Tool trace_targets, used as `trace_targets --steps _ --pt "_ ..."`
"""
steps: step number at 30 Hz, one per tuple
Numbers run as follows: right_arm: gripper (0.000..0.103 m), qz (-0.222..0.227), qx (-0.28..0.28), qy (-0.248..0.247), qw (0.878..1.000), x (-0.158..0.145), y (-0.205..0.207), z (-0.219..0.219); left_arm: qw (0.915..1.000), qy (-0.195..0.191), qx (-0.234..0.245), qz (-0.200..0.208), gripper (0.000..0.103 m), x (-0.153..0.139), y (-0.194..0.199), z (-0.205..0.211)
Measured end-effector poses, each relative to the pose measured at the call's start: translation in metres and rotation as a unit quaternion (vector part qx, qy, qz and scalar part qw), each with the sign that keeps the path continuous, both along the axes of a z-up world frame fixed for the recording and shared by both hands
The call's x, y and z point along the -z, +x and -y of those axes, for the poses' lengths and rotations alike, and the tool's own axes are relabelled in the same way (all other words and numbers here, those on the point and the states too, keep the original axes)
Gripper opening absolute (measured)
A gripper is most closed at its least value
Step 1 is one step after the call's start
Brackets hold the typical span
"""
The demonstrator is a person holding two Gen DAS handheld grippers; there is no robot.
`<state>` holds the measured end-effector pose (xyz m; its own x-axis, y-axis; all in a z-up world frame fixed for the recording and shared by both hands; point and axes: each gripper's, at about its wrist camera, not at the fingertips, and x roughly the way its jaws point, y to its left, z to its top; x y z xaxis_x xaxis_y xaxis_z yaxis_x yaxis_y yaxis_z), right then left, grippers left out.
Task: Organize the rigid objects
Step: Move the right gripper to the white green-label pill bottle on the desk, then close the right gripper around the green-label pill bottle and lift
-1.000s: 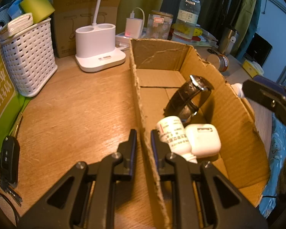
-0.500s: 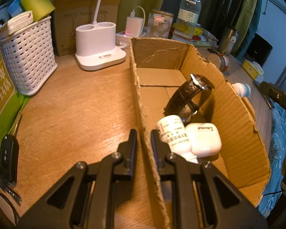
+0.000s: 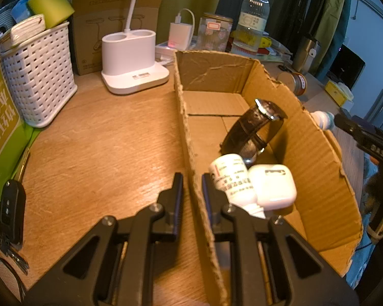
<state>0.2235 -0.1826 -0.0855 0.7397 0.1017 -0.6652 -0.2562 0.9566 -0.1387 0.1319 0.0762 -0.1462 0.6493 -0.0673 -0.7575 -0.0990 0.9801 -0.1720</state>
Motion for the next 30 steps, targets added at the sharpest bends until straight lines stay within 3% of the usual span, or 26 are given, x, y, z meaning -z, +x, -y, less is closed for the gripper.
trace_targets --steps 11,16,27,30 --pt "0.087 -0.028 0.038 0.044 0.998 0.01 0.036 0.016 1.0 -0.001 0.0 -0.001 0.016 0.0 0.0 -0.001" --pt "0.087 -0.013 0.063 0.019 0.998 0.007 0.048 0.01 1.0 -0.001 0.0 -0.001 0.016 0.0 0.0 0.0" --pt "0.087 -0.038 0.067 -0.04 0.996 0.036 0.055 0.002 1.0 -0.001 0.0 -0.001 0.016 0.0 0.0 0.0" --pt "0.087 -0.039 0.065 -0.027 0.997 0.034 0.048 0.009 1.0 -0.001 0.0 -0.001 0.016 0.0 0.0 -0.001"
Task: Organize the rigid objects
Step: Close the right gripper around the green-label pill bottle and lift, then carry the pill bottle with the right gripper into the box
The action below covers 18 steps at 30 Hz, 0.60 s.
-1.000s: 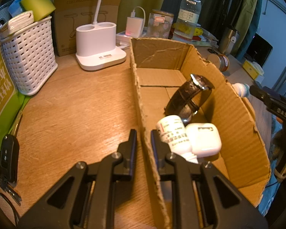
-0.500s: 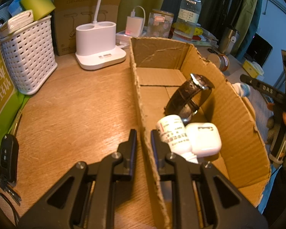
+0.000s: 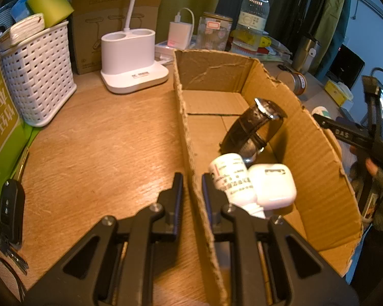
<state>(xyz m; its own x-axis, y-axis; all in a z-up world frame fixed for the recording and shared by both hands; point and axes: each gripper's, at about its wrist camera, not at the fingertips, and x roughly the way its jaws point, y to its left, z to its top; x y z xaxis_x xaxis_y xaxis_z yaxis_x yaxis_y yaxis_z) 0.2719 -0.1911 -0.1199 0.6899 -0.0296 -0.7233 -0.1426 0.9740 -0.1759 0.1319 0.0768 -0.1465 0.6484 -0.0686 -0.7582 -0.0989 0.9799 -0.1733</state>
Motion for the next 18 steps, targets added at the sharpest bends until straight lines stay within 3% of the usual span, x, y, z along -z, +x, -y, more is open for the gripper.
trace_targets --steps 8,11,12,18 --pt "0.084 -0.035 0.009 0.045 0.998 0.007 0.009 0.013 1.0 0.001 0.0 0.0 0.016 0.0 0.0 0.0" --pt "0.062 -0.043 0.001 0.054 0.998 0.008 0.008 0.011 1.0 0.0 0.0 0.0 0.016 0.0 0.0 0.0" --pt "0.049 -0.043 0.0 0.053 0.998 0.008 0.008 0.01 1.0 0.0 0.0 0.0 0.016 0.0 0.0 0.0" --pt "0.045 -0.041 -0.026 0.038 0.998 0.009 0.0 0.0 1.0 0.0 0.0 0.0 0.016 0.0 0.0 0.0"
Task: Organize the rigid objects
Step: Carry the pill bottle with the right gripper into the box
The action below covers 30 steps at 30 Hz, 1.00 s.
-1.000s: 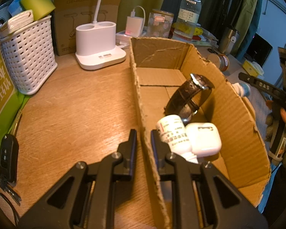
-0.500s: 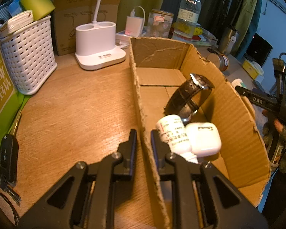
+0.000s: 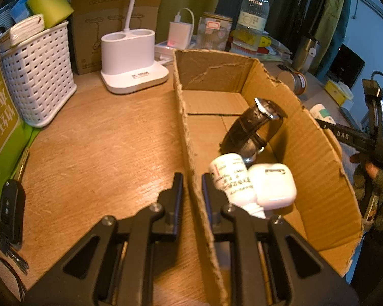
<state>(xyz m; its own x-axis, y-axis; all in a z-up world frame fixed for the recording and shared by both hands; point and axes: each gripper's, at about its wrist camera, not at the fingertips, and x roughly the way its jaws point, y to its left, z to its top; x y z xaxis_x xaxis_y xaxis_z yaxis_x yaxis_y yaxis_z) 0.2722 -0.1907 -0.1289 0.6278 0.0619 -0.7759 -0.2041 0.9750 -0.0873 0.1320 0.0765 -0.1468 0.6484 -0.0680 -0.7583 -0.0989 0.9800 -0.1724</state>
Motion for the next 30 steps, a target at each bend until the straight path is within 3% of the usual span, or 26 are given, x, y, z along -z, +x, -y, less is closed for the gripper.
trace_targets --steps 8,30 --pt "0.045 0.016 -0.021 0.003 1.0 -0.008 -0.014 -0.009 1.0 0.0 0.0 0.0 0.016 0.0 0.0 0.0" --pt "0.045 0.092 -0.124 0.012 0.988 -0.072 -0.075 -0.069 1.0 0.0 0.0 0.0 0.016 0.0 0.0 0.0"
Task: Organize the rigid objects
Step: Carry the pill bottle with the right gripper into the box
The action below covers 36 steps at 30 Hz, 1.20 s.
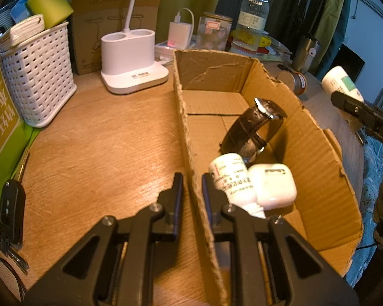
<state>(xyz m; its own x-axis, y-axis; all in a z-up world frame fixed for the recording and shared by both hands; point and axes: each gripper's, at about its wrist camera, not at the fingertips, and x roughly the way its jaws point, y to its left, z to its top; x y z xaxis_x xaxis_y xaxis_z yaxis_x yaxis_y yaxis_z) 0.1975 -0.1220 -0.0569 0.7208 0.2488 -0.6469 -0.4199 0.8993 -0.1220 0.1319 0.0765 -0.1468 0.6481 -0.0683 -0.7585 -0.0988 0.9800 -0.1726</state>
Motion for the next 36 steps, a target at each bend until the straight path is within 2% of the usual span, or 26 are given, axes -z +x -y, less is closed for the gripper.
trace_targets --steps 16,36 --pt "0.045 0.009 -0.052 0.003 0.999 -0.005 -0.016 -0.035 1.0 0.001 0.0 0.0 0.016 0.0 0.0 0.0" --pt "0.045 -0.003 -0.081 0.001 0.997 -0.004 0.012 -0.073 1.0 0.001 -0.001 0.002 0.016 -0.003 0.0 -0.001"
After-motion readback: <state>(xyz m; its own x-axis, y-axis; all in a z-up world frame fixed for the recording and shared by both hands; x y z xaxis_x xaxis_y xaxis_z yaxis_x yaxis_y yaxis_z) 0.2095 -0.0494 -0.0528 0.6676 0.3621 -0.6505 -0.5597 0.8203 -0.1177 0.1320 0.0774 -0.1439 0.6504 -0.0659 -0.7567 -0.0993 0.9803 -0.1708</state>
